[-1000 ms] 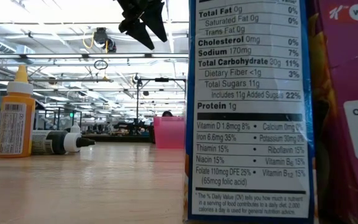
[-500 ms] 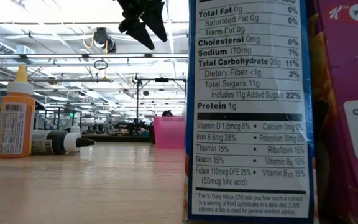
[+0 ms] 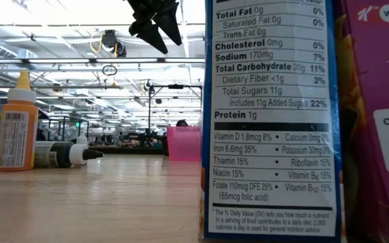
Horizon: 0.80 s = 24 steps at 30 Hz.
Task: Pick & Place Kitchen Items
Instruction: Put the green cereal box into the pink bin
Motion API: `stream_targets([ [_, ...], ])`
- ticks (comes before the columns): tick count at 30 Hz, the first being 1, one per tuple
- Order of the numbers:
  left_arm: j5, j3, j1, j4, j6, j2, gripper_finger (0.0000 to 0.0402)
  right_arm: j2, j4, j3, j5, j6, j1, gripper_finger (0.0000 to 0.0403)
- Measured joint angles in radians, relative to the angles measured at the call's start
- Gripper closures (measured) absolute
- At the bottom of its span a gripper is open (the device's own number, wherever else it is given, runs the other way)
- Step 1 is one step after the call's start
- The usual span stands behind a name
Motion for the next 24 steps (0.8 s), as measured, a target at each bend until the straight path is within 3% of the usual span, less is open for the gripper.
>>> stream_targets([
  [24, 0.0, 0.0, 0.0, 0.0, 0.0, 0.0, 0.0066, 0.067, 0.083, 0.0, 0.003, -0.087, 0.005, 0.0208],
])
